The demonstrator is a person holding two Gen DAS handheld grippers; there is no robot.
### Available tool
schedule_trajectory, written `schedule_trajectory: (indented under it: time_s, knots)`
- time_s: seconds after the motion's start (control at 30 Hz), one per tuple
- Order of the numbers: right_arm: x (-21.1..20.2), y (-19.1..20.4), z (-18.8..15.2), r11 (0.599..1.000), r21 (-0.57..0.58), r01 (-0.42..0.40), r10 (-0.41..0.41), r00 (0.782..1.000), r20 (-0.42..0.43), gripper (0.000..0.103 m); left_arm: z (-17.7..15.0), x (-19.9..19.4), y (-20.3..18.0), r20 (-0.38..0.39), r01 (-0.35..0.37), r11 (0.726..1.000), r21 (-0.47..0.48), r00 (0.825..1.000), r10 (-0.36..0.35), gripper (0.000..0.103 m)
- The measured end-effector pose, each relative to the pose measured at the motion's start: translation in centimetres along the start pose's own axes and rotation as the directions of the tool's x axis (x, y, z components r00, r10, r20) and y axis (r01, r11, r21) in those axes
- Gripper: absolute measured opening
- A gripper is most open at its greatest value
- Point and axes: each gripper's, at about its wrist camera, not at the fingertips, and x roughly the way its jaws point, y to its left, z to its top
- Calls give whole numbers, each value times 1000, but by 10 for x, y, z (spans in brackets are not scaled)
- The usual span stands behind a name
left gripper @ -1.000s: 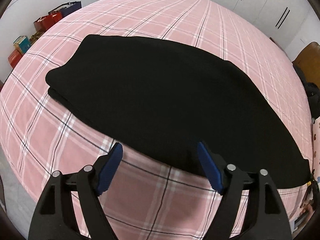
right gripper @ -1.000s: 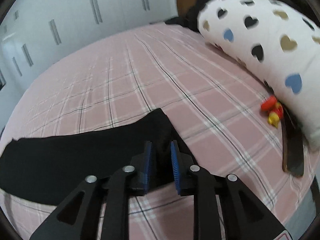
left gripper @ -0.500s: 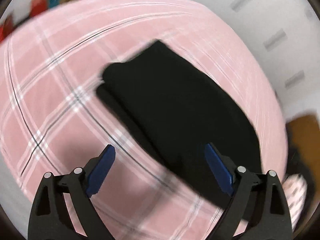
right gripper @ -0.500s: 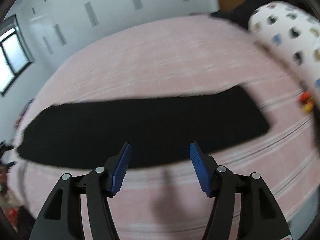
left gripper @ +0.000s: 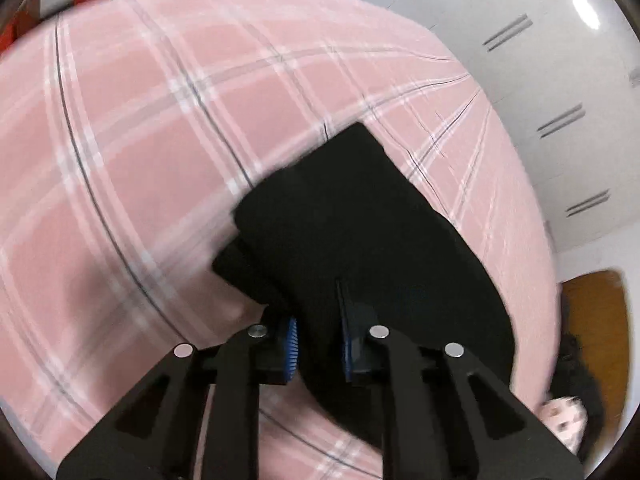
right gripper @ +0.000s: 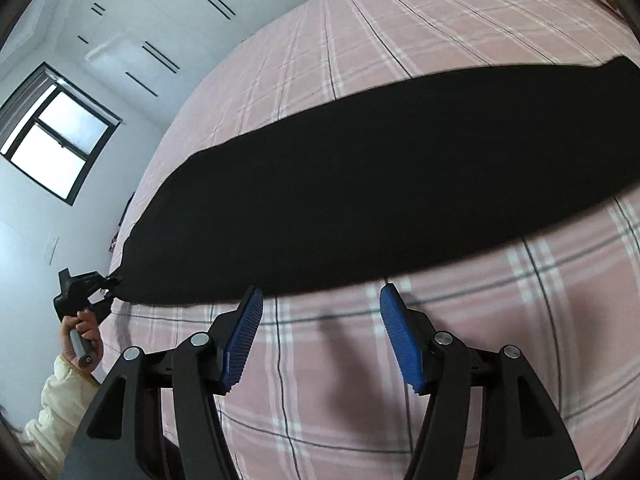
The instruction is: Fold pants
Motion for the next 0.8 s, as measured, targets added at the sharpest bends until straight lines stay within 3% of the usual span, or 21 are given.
schedule_trajectory:
  time_s: [0.07,0.13,0.17,0.3,0.37,0.43,0.47,0.53,0.57,0.6,0.7,0.77,0.8]
  knots:
    - [-16,-18,9,999,25,45,-46,998,39,60,3,11,-5,-36,-64,995,77,997,67,20]
    - [-35,-49,16,991,91,101,-108,991,80,60,-2,4,-13,-8,-111,984,140,994,113,26]
    - [-52,-75,23,979,140,150,-166,980,111,60,-3,-3,-11,14,-128,978,162,992,127,28]
    - [-111,-156,37,924,265,277,-330,926,183,61,-31,-34,-34,113,-221,937,272,974,197,49]
    - [-131,-196,47,892,317,323,-393,901,187,62,-51,-50,-43,171,-271,902,336,959,225,57]
    - [-140,-223,55,875,364,319,-408,891,198,62,-71,-61,-52,198,-282,885,370,955,221,62]
    - [-145,-250,62,866,413,281,-392,894,215,62,-79,-64,-53,202,-279,884,375,955,216,64]
    - [-146,-258,66,866,426,263,-381,898,222,63,-101,-68,-60,204,-267,882,388,958,200,72]
    - [-136,-274,74,865,451,221,-349,910,223,63,-110,-69,-65,204,-258,882,394,960,190,73]
    - [-134,-279,75,866,456,205,-337,913,229,64,-118,-69,-69,199,-249,880,404,963,182,74]
    - [-117,-271,77,874,443,201,-347,896,277,67,-135,-56,-83,168,-235,868,437,970,178,76]
    - [-112,-270,82,876,436,204,-355,886,297,61,-143,-46,-88,140,-221,871,439,974,177,77]
    - [-110,-271,85,879,435,196,-347,889,300,41,-150,-47,-88,130,-210,876,434,977,170,77]
